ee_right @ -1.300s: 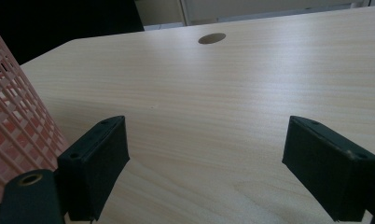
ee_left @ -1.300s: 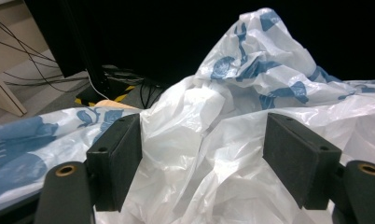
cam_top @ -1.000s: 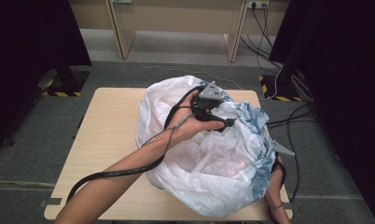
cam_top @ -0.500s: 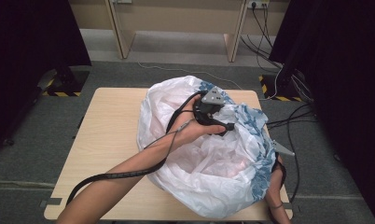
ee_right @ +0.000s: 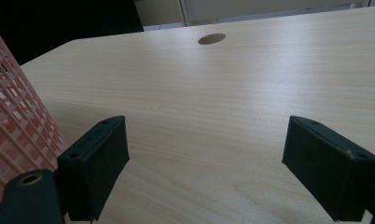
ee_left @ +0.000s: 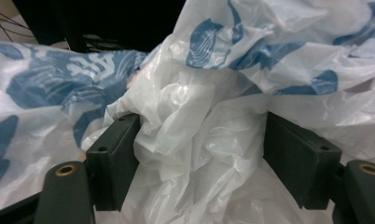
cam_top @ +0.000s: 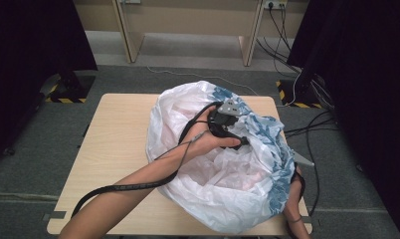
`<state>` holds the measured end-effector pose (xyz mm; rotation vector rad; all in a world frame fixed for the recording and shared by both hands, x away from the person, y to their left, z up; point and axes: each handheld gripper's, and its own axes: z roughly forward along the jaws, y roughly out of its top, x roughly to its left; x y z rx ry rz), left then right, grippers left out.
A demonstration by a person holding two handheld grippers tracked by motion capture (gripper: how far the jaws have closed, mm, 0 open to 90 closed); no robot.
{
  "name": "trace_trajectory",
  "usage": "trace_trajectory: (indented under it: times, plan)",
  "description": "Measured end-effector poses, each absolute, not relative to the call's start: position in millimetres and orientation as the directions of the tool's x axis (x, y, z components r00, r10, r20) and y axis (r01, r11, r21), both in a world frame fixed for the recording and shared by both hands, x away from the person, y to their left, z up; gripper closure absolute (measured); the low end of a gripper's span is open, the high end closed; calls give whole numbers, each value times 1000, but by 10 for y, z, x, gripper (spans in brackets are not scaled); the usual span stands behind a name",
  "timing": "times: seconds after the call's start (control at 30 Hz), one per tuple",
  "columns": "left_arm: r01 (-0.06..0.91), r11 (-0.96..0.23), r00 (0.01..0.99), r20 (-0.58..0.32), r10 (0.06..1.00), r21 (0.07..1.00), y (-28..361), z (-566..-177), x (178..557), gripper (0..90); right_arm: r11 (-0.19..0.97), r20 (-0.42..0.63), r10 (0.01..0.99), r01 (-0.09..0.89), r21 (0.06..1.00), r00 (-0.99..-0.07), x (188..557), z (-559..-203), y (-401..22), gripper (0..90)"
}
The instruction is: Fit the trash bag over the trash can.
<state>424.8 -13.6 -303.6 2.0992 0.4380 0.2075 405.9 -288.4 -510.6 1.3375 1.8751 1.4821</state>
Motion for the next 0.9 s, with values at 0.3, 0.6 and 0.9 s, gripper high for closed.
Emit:
trace_trajectory:
  times: [0.3, 0.6, 0.9]
  plan:
    - [211, -438, 919, -25, 393, 874, -29, -2904, 4172, 278, -23, 241, 854, 430, 903, -461, 4059, -5106, -2893, 147]
    - [148, -406, 924, 20, 382, 902, 67, -2681, 4033, 269, -18, 237, 855, 430, 903, -462, 4058, -5105, -2890, 147]
    - [147, -397, 922, 20, 386, 906, 68, -2650, 4014, 269, -18, 238, 855, 431, 902, -462, 4058, -5105, -2891, 147]
